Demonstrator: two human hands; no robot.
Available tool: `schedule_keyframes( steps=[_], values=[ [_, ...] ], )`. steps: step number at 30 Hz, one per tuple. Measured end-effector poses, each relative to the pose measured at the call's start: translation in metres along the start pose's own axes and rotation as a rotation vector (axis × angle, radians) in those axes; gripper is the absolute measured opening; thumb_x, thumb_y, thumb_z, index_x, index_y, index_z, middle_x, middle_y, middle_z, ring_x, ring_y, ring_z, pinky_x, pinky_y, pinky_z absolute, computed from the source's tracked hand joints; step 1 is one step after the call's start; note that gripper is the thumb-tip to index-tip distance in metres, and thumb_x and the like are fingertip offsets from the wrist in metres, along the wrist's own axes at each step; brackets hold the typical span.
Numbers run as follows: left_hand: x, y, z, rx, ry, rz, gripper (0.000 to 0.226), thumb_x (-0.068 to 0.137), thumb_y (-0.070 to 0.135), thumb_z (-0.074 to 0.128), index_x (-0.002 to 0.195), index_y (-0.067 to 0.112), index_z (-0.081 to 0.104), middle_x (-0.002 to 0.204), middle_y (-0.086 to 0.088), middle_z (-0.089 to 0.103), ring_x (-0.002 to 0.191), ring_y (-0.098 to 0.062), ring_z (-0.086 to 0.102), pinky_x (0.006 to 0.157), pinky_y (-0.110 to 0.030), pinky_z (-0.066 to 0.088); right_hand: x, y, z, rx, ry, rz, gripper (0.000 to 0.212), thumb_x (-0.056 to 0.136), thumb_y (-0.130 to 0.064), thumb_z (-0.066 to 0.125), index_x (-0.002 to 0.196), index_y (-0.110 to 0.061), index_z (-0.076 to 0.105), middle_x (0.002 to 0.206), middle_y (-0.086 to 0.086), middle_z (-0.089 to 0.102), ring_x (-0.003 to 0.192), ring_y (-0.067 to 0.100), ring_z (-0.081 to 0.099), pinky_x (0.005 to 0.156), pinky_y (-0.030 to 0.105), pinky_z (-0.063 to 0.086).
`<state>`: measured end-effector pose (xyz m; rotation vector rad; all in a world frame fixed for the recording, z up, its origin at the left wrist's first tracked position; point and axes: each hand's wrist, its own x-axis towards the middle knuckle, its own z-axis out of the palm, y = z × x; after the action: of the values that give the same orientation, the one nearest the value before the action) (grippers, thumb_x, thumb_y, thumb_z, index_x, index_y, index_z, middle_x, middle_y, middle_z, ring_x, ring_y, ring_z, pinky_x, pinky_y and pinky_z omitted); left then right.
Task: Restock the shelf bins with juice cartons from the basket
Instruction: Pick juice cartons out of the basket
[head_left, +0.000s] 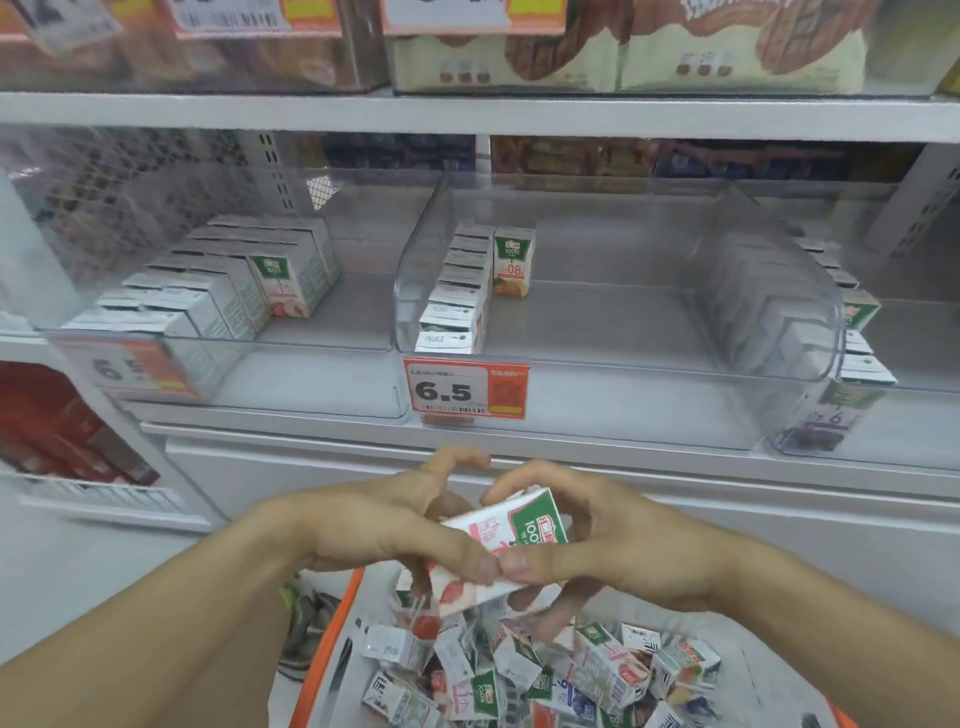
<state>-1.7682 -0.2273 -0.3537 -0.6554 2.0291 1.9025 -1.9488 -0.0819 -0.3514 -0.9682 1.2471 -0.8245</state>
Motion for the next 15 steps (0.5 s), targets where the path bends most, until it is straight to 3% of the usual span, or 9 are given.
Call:
schedule_keyframes(
  steps=[2,5,7,9,10,12,15],
  values=[
    [-0.014,-0.003,-0.008,0.043,0.092,0.032,0.099,0.068,0.038,0.085,0.143,0.041,0.019,0.125,-0.005,0.065,0.111,-0.034,0.064,0.099,-0.057,0.047,0.008,0.002,0.011,0.108,0.036,-0.048,0.041,0.078,-0.009,0.083,0.113,-0.020,0.064,0.124,0.020,0.058,0.092,0.041,0.069,0.080,0.050,0.060],
    [-0.038,-0.005,-0.021,-0.083,0.279,0.146,0.098,0.058,0.059,0.086,0.139,0.036,0.036,0.116,-0.009,0.068,0.104,-0.029,0.067,0.086,-0.046,0.055,0.018,-0.001,0.027,0.274,0.076,-0.126,0.045,0.072,-0.003,0.084,0.110,-0.014,0.064,0.126,0.024,0.058,0.097,0.040,0.069,0.079,0.045,0.061],
    [-0.055,-0.008,-0.036,-0.140,0.598,0.310,0.073,0.067,0.050,0.083,0.130,0.027,0.052,0.106,-0.009,0.071,0.098,-0.024,0.068,0.078,-0.041,0.056,0.024,-0.011,0.039,0.305,0.114,-0.199,0.045,0.070,0.002,0.082,0.108,-0.013,0.063,0.126,0.026,0.059,0.101,0.043,0.068,0.076,0.042,0.061],
    [-0.071,-0.016,-0.057,0.025,1.056,0.434,0.036,0.084,0.026,0.076,0.117,0.025,0.062,0.098,-0.002,0.070,0.094,-0.013,0.066,0.083,-0.037,0.054,0.031,-0.027,0.051,0.301,0.160,-0.289,0.045,0.069,0.004,0.080,0.108,-0.014,0.064,0.122,0.026,0.062,0.100,0.043,0.068,0.074,0.040,0.060],
    [-0.077,-0.023,-0.069,0.139,1.248,0.462,0.030,0.087,0.018,0.073,0.114,0.026,0.063,0.100,0.003,0.067,0.095,-0.009,0.063,0.086,-0.034,0.052,0.037,-0.037,0.057,0.287,0.185,-0.340,0.047,0.069,0.004,0.081,0.108,-0.015,0.064,0.120,0.025,0.063,0.098,0.041,0.069,0.073,0.039,0.060],
    [-0.083,-0.041,-0.095,0.381,1.500,0.437,0.036,0.085,0.022,0.071,0.119,0.025,0.061,0.117,0.001,0.058,0.110,-0.016,0.055,0.099,-0.038,0.045,0.051,-0.064,0.071,0.195,0.262,-0.441,0.053,0.067,0.003,0.086,0.111,-0.016,0.065,0.114,0.018,0.067,0.091,0.035,0.072,0.070,0.037,0.060],
    [-0.080,-0.071,-0.127,0.640,1.586,0.291,0.061,0.074,0.043,0.059,0.130,0.018,0.057,0.135,-0.012,0.050,0.128,-0.033,0.041,0.108,-0.049,0.033,0.087,-0.110,0.088,-0.025,0.419,-0.518,0.053,0.069,0.003,0.084,0.113,-0.018,0.064,0.099,0.000,0.071,0.081,0.028,0.074,0.061,0.029,0.060]
  ],
)
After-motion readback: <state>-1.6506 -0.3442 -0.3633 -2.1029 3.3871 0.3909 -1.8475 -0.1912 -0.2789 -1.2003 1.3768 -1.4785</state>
